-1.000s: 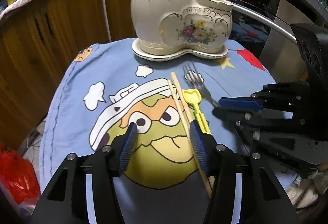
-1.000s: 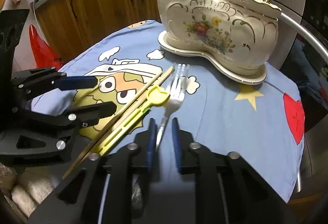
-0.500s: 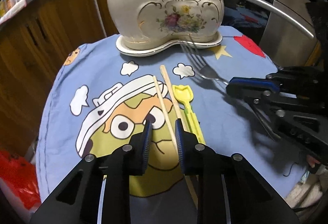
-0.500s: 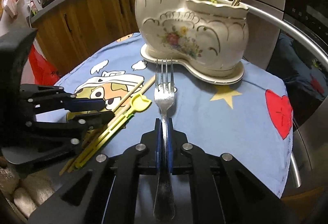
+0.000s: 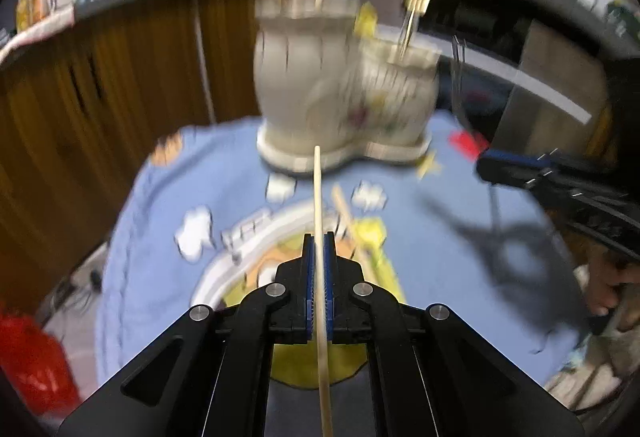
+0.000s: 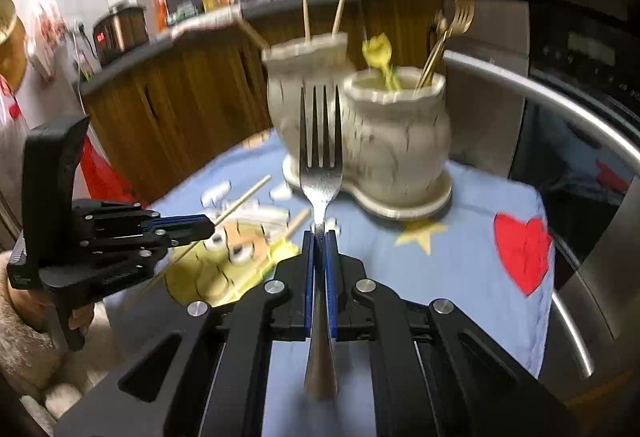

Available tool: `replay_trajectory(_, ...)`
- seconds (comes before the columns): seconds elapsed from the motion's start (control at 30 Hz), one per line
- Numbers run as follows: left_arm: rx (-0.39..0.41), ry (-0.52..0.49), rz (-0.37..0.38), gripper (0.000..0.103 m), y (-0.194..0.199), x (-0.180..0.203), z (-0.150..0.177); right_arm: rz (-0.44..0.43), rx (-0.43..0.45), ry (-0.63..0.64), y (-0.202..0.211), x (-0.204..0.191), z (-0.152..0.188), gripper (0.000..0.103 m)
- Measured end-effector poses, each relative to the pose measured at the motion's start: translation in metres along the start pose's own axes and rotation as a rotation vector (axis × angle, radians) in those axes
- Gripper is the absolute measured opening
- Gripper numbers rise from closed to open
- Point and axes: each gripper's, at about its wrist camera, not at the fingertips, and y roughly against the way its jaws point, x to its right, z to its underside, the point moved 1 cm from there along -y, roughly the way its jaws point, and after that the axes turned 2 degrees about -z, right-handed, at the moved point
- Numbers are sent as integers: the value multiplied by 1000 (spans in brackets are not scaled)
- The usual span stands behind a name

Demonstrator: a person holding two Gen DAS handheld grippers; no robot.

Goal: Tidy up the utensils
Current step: 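Lift the chopstick and silver fork up over the ceramic holder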

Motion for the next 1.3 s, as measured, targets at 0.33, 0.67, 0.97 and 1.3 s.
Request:
replay_trajectory(0.33,370,0,69,5,35,9,-66,69,236,13,30,7,-47,5)
replay_trajectory(0.67,592,86,108,5,10,6,-141,95,395,-33,27,34,-119,5)
replay_trajectory(0.97,676,107,68,5,-9,7,-191,100,435,-69,2,59,-137,5)
replay_trajectory(1.3,696,4,-71,5,-41,18,-186,99,367,-51,-30,69,-126,5)
